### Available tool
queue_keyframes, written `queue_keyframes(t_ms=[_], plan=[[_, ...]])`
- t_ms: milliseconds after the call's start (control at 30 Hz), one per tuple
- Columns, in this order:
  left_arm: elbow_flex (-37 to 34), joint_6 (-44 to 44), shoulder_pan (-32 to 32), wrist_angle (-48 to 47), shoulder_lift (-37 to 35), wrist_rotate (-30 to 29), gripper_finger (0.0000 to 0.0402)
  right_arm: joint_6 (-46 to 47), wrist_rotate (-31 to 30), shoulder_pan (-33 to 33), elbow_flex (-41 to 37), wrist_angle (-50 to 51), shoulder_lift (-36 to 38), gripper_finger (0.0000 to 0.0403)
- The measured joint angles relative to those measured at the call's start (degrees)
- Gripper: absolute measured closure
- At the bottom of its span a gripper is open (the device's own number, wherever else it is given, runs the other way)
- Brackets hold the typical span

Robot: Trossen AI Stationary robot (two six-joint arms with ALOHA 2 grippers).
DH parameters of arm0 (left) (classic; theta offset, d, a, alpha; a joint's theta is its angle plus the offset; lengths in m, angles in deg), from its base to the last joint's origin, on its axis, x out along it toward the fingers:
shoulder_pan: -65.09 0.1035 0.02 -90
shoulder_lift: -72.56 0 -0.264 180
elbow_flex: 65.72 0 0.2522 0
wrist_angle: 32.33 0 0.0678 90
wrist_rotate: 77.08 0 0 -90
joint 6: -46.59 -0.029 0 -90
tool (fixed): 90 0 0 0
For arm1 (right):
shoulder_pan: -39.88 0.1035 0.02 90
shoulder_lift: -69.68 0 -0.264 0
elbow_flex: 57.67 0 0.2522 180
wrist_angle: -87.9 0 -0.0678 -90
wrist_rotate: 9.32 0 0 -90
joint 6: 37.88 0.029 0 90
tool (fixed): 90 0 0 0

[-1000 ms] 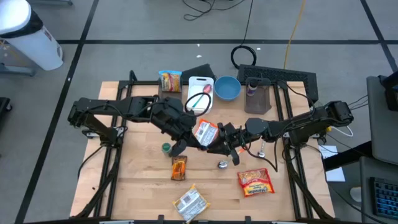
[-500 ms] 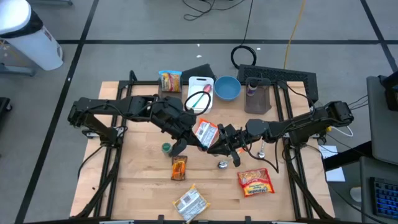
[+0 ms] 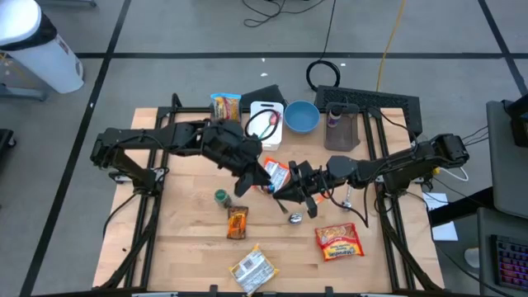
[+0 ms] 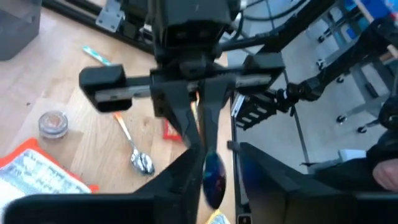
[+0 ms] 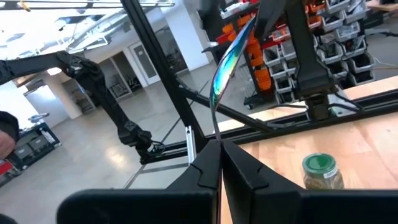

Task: Pick & Place Food Item
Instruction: Put the blue spoon into the white bin

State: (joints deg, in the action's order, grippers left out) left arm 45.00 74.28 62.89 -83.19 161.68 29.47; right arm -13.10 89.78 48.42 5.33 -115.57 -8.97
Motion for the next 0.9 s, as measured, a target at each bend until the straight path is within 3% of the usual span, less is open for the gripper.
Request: queue_keyframes(t_ms=[233, 433, 600, 900], plan=[[0.0, -1.6, 3.9, 3.5, -1.6, 3.9, 0.0224, 0.7, -0.4, -0.2, 0.0, -0.6, 0.0, 0.0402], [0.0, -2.2, 7.1, 0.9, -7.1, 3.6, 0.0207, 1.9, -0.3, -0.6, 0.0, -3.3, 1.4, 0.0402], [0.0, -3.4, 6.8, -3.1, -12.1, -2.5, 0.0206, 2.0, -2.0, -1.8, 0.0, -5.4, 4.6, 0.0402], [0.1, -6.5, -2.8, -3.1, -13.0, -14.7, 0.0206, -2.1, -9.3, -5.2, 0.0, -6.1, 11.3, 0.0402]])
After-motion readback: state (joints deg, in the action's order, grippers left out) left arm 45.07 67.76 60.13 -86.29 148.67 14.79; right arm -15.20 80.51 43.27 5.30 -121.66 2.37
